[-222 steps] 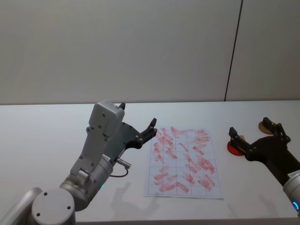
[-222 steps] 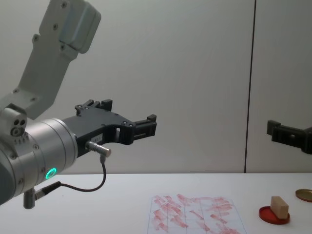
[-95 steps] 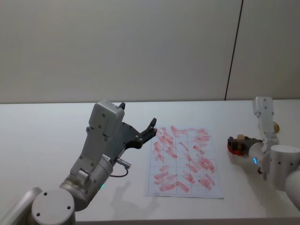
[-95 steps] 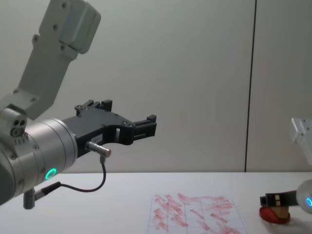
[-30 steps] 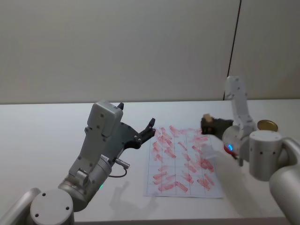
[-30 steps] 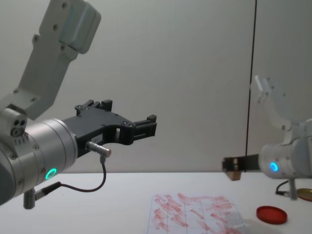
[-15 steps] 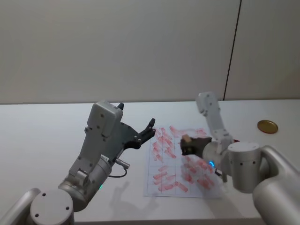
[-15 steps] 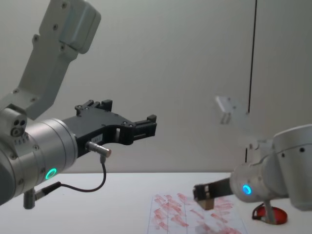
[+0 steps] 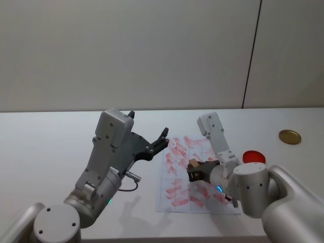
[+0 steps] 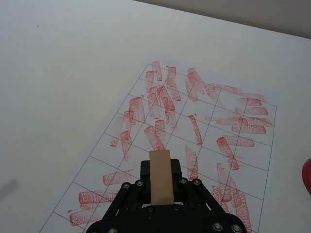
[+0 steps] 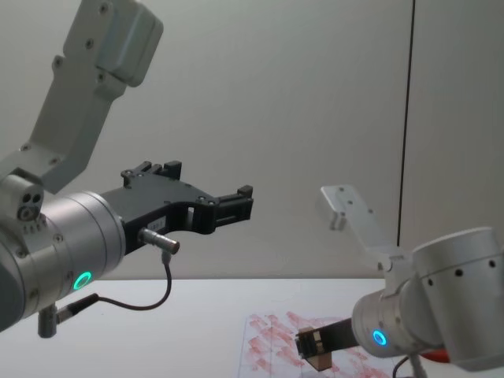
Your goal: Use the one hand to pick up the stamp and affix it onto the A4 paper.
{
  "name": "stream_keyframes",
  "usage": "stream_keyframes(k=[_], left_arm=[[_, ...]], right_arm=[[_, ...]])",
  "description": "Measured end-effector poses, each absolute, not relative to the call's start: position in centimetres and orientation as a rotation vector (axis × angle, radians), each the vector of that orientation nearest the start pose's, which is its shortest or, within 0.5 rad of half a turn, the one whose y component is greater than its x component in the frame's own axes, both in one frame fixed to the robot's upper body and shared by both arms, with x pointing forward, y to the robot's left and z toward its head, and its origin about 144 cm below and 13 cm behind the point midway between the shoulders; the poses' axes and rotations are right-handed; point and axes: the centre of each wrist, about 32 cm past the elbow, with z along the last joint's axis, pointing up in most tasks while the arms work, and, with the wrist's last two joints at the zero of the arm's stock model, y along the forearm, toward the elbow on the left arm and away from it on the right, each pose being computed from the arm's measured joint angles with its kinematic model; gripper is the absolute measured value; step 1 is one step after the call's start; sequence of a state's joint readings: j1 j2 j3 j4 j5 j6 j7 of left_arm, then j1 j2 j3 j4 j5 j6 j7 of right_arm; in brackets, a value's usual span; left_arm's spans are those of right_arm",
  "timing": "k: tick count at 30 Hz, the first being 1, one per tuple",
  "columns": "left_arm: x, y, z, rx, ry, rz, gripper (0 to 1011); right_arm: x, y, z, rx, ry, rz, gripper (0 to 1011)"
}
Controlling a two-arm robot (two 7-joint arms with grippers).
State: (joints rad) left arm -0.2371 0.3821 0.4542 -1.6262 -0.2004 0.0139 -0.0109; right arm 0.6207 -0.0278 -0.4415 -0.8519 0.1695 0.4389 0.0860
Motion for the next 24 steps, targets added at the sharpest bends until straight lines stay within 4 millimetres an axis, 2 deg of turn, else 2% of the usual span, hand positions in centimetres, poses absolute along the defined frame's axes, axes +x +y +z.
stream_keyframes(k=[24], left_arm=[[49.2,19.8,120.4,0.061,-0.268,1.124,993]], right_arm=[[60.7,-10.8,112.6,-0.500,0.238,-1.113,221]])
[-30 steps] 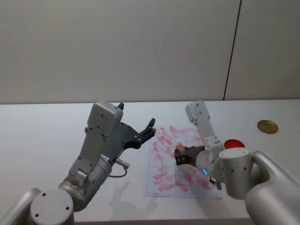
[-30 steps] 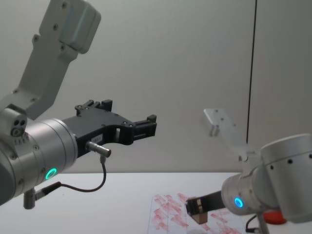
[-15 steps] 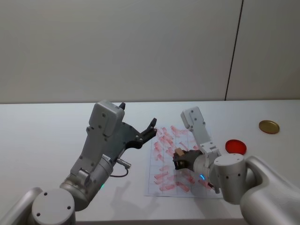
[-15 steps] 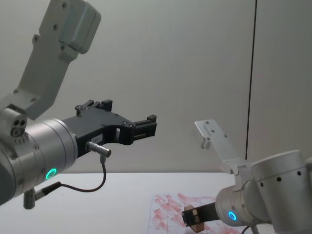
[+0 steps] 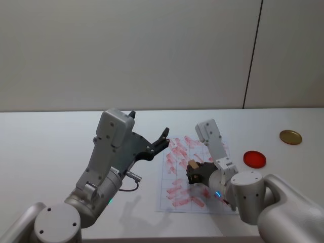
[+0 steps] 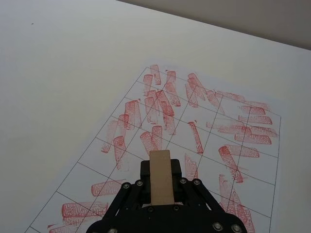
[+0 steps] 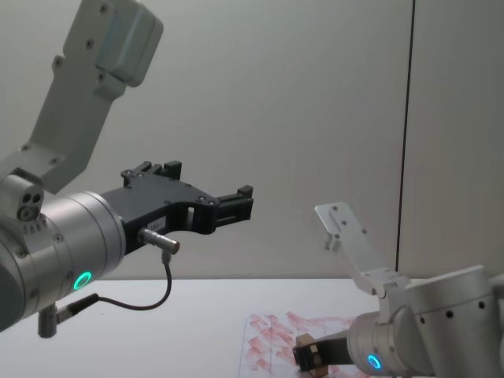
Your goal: Use the one hand to pick up the stamp and affix it onto the A4 paper.
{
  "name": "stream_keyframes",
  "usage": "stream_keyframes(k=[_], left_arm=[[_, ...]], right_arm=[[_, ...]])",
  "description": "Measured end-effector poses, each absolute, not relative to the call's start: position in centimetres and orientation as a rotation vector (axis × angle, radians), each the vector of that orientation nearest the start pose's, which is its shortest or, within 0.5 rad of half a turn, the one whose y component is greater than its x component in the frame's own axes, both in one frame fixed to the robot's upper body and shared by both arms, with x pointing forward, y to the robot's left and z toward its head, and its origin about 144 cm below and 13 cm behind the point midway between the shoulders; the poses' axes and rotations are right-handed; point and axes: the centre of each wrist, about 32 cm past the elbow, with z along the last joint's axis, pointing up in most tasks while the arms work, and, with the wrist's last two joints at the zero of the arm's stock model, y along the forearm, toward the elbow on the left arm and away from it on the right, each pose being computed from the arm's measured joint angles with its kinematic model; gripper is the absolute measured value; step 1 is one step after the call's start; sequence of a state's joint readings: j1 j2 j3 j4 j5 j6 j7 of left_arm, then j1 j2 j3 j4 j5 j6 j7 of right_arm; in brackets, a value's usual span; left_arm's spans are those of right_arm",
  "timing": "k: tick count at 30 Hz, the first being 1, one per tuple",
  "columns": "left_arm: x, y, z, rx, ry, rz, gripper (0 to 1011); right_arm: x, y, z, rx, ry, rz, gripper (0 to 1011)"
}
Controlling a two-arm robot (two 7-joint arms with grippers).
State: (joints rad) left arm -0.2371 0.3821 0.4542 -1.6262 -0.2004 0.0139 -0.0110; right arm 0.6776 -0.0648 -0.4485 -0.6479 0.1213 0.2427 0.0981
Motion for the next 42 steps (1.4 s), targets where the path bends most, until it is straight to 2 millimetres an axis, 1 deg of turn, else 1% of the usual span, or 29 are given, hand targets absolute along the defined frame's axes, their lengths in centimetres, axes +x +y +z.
stream_keyframes(k=[19,42], left_arm=[[49.2,19.8,120.4,0.061,-0.268,1.124,993],[49.2,19.8,120.4,0.061,-0.268,1.124,993]], right_arm=[[61.2,-10.9,111.4,-0.512,0.264,-1.106,221],[61.8,-10.7,111.1,-0.524,0.273,-1.105,221]])
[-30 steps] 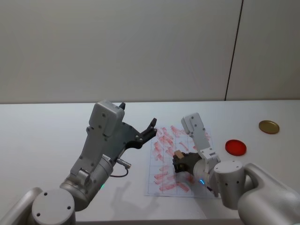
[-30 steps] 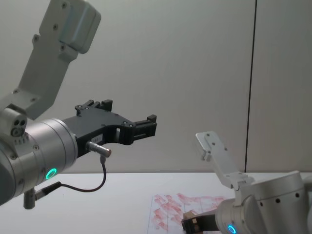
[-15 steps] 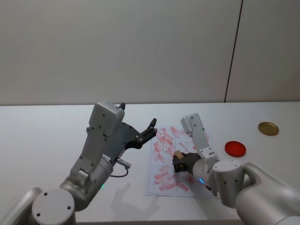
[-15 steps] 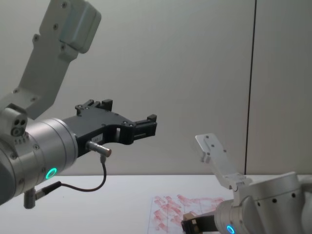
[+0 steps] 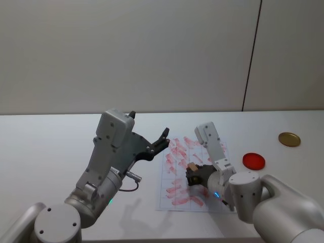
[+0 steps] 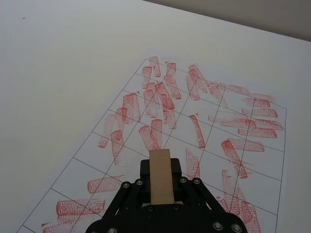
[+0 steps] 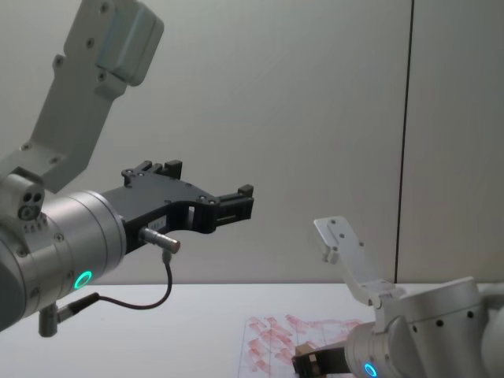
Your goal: Use the one hand to pick up the stamp and affix it onto the A4 paper.
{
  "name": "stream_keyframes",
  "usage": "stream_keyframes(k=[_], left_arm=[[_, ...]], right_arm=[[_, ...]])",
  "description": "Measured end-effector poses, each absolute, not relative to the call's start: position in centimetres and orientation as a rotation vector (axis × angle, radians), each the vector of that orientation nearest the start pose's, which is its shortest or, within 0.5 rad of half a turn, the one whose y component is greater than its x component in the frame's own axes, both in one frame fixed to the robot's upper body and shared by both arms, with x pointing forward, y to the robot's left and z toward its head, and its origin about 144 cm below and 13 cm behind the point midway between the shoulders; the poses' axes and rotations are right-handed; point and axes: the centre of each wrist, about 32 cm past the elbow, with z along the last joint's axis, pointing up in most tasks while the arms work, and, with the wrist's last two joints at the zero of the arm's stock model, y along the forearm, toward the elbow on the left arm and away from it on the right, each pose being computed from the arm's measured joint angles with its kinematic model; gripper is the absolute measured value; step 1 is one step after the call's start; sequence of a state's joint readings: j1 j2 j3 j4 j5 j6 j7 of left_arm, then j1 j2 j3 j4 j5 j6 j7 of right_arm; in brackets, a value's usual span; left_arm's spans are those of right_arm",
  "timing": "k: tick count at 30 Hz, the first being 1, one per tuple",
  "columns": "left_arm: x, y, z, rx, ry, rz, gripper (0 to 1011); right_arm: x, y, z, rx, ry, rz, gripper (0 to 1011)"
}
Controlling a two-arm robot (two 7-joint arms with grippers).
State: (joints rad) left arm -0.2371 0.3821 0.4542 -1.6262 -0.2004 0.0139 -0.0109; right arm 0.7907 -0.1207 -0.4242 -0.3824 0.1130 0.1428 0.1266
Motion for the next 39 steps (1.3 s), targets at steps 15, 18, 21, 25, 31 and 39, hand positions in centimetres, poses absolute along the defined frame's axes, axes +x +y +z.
stream_keyframes(k=[15,18,21,25,31,39], left_arm=[[49.2,19.8,120.4,0.061,-0.268,1.124,993],[49.2,19.8,120.4,0.061,-0.268,1.124,993],[49.2,19.8,120.4,0.061,-0.268,1.124,993],[49.2,19.8,120.4,0.061,-0.268,1.124,993],[49.2,19.8,120.4,0.061,-0.268,1.124,993],[49.2,19.8,120.4,0.061,-0.268,1.124,993]], right_arm=[[61.6,-10.4,114.4,-0.443,0.236,-1.100,220],[61.4,-10.4,115.3,-0.421,0.229,-1.105,220],[61.1,-10.5,116.8,-0.390,0.218,-1.118,221],[60.8,-10.9,117.9,-0.365,0.210,-1.134,221],[60.4,-11.9,119.0,-0.347,0.207,-1.174,221],[60.3,-13.5,119.3,-0.350,0.215,-1.231,221]])
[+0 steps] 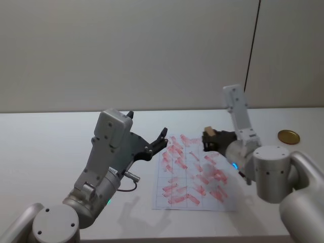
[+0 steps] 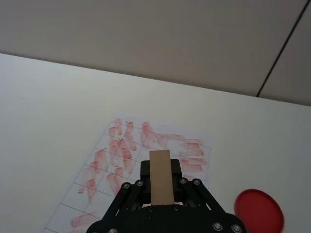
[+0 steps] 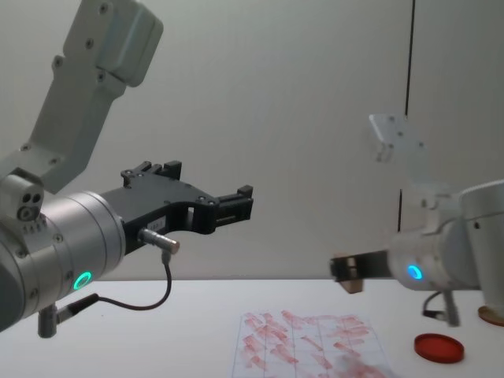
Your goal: Use the one hand to pick up the stamp and affix it onto the A4 paper.
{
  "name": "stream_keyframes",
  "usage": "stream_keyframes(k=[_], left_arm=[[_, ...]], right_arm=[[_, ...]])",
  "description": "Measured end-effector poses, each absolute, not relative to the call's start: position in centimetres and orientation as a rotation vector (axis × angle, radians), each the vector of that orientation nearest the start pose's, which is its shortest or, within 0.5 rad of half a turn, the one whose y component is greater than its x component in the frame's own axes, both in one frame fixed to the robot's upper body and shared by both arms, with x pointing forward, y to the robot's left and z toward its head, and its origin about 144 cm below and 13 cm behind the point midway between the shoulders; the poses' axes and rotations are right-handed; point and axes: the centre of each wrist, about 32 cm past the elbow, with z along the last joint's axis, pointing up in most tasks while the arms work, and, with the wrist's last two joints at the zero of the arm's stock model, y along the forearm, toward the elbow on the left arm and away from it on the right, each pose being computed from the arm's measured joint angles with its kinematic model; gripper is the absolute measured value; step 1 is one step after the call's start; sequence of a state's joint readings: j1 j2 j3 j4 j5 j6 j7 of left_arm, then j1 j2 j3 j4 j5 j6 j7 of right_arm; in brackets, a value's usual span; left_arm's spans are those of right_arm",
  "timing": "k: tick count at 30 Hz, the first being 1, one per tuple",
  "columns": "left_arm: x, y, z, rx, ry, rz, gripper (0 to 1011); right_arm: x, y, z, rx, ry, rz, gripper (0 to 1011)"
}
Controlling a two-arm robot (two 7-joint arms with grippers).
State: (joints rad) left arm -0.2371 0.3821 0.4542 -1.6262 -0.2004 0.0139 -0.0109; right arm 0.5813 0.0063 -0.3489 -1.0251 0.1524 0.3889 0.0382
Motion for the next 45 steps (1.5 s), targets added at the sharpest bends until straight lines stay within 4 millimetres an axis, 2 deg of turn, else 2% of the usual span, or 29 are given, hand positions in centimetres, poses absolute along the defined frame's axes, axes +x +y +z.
stream_keyframes(k=[14,25,34,45], left_arm=[[49.2,19.8,120.4,0.061,-0.268,1.124,993],[49.2,19.8,120.4,0.061,-0.268,1.124,993],[49.2,19.8,120.4,0.061,-0.268,1.124,993],[49.2,19.8,120.4,0.061,-0.268,1.124,993]], right_arm=[[61.1,-17.0,118.1,-0.391,0.251,-1.348,220],[63.1,-19.5,116.4,-0.435,0.290,-1.429,220],[64.4,-20.4,115.1,-0.468,0.312,-1.462,220],[65.0,-20.8,113.7,-0.500,0.340,-1.472,221]])
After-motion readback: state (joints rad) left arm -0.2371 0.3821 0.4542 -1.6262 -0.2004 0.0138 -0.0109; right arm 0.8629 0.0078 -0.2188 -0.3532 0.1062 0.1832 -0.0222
